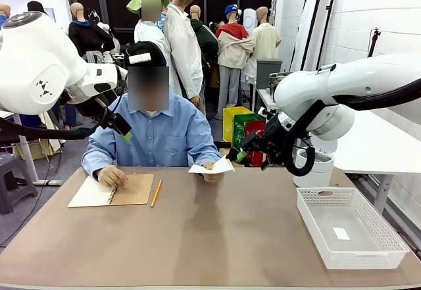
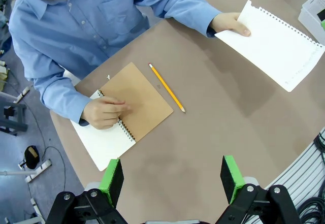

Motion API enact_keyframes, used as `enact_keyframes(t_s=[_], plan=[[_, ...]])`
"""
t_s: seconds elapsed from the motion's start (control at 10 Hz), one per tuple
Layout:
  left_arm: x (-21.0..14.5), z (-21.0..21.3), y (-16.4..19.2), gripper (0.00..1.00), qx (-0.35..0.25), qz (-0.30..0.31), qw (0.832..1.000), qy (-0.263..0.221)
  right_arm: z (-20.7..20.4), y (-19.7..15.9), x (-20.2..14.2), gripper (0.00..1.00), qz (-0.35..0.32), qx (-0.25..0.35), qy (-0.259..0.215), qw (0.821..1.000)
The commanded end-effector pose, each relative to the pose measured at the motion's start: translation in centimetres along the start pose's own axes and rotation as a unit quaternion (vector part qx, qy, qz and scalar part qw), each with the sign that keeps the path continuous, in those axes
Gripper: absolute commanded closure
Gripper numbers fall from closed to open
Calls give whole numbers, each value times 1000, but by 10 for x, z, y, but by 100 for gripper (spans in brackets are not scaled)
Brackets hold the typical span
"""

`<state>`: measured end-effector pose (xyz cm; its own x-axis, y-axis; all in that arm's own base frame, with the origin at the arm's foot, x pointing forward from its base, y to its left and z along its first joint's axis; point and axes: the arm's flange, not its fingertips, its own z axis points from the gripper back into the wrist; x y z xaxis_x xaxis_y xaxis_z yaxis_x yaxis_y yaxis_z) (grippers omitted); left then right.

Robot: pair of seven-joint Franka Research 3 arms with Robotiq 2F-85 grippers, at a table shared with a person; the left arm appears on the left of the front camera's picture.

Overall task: Sort the paper based on its condition.
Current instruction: If a person hands you a paper, place it in the Organizing basket , and if it's crumpled, put it in the Trash can.

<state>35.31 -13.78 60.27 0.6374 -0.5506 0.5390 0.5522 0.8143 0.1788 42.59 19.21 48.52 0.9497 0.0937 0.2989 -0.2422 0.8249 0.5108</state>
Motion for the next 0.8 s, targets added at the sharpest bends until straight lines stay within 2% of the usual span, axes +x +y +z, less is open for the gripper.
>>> enact_keyframes(t_s=[0.0,0.2,0.5,0.7], plan=[[0,1,1,0,-2,-3,1000,-2,0,0,0,0,0,0,0,1000],[0,1,1,0,-2,-3,1000,-2,-12,-26,1,0,-137,65,-7,988],[0,1,1,0,-2,-3,1000,-2,-25,-57,-4,0,-257,133,6,957],[0,1,1,0,-2,-3,1000,-2,-39,-72,-8,0,-316,208,22,925]])
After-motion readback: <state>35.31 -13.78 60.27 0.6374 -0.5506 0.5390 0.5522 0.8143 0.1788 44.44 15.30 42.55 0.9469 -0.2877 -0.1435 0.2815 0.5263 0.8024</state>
